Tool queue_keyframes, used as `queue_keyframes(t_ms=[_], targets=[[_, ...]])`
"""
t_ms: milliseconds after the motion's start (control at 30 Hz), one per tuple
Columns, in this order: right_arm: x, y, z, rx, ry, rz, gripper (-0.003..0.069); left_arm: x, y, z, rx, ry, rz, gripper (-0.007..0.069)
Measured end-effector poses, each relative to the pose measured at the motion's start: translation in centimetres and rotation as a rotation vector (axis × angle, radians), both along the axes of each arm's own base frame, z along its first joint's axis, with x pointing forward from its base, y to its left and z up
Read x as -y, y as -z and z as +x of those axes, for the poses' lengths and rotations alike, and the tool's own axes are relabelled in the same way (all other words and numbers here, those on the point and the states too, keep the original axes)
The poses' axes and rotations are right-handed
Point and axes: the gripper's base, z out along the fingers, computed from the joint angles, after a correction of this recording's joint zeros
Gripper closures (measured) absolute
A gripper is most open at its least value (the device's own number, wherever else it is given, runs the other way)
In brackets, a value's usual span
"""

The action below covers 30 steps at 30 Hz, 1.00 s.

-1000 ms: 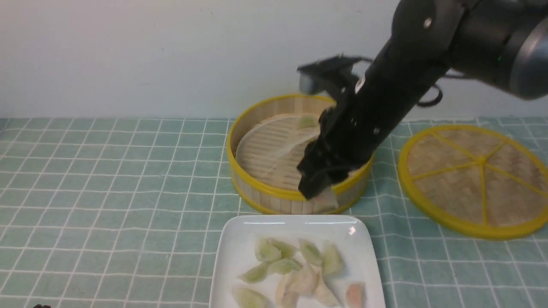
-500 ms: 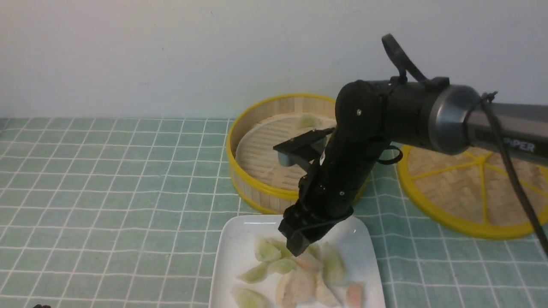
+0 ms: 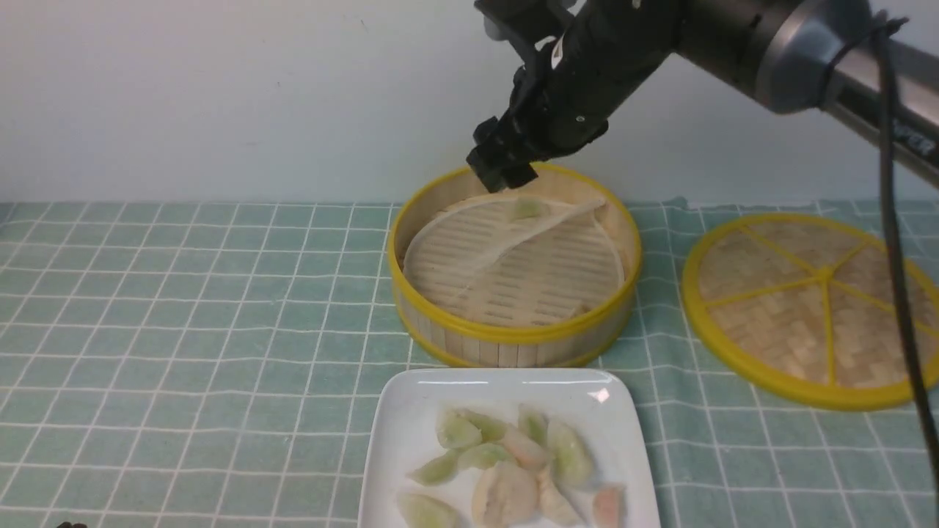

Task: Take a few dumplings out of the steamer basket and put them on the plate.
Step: Use the right arm to grab a dumpling from inside the steamer

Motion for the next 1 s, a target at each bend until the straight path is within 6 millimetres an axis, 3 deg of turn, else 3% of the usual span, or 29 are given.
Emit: queue_keyframes(t_ms=[167, 400, 1000], targets=[[1.2, 4.9, 4.8, -0.029, 0.052, -0.036, 0.0181, 0.0, 0.0, 0.0, 0.000, 0.000, 0.000, 0.0631], [1.8, 9.7, 8.2, -0.017, 0.032, -0.076, 0.0181, 0.0, 0.0, 0.0, 0.000, 0.000, 0.000, 0.0631], [0.9, 14.6, 10.2, 0.082, -0.027, -0.082, 0.0185, 0.0, 0.0, 0.0, 0.000, 0.000, 0.000, 0.0631]])
